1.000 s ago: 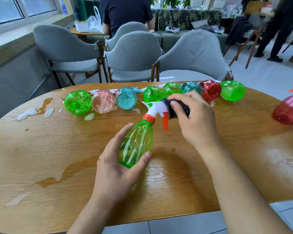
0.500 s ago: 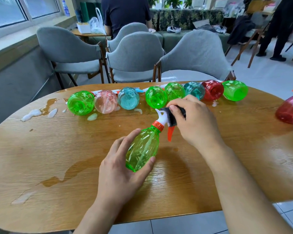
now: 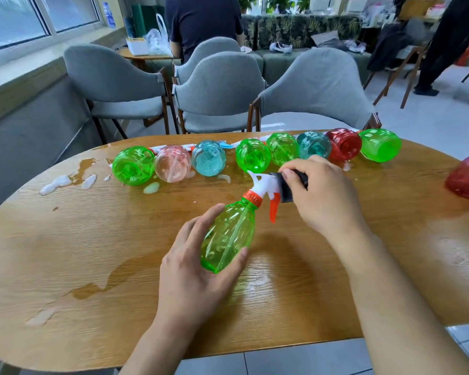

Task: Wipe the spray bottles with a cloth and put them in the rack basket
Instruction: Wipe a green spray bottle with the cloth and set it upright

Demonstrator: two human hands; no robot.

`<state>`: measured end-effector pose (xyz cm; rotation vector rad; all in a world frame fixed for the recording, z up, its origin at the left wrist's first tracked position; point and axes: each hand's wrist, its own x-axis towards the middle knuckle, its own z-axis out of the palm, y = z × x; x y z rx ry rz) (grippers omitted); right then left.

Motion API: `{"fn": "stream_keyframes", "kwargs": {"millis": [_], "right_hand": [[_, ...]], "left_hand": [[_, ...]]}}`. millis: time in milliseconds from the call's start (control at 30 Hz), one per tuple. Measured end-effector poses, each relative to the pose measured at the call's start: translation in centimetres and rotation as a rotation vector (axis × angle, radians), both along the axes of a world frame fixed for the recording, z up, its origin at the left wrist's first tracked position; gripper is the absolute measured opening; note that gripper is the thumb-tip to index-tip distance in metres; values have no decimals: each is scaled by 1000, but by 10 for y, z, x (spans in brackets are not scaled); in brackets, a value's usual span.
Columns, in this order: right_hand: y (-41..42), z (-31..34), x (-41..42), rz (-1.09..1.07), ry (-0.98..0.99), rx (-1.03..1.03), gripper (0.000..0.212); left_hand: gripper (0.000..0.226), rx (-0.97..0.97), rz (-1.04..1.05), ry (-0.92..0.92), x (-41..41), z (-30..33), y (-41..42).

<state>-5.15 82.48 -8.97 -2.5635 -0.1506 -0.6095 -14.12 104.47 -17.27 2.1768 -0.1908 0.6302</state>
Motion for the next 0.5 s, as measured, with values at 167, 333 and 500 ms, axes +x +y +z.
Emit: {"fn": "stream_keyframes", "kwargs": {"millis": [167, 333, 500], "right_hand": [[13, -2, -6, 138, -118, 95, 21], [26, -5, -4, 416, -9, 497, 19], [38, -5, -20, 604, -13, 689, 18]], "left_hand": [[71, 39, -7, 8, 1, -1, -2], [70, -64, -29, 3, 2, -3, -2], [56, -490, 7, 61, 8, 9, 0]]}}
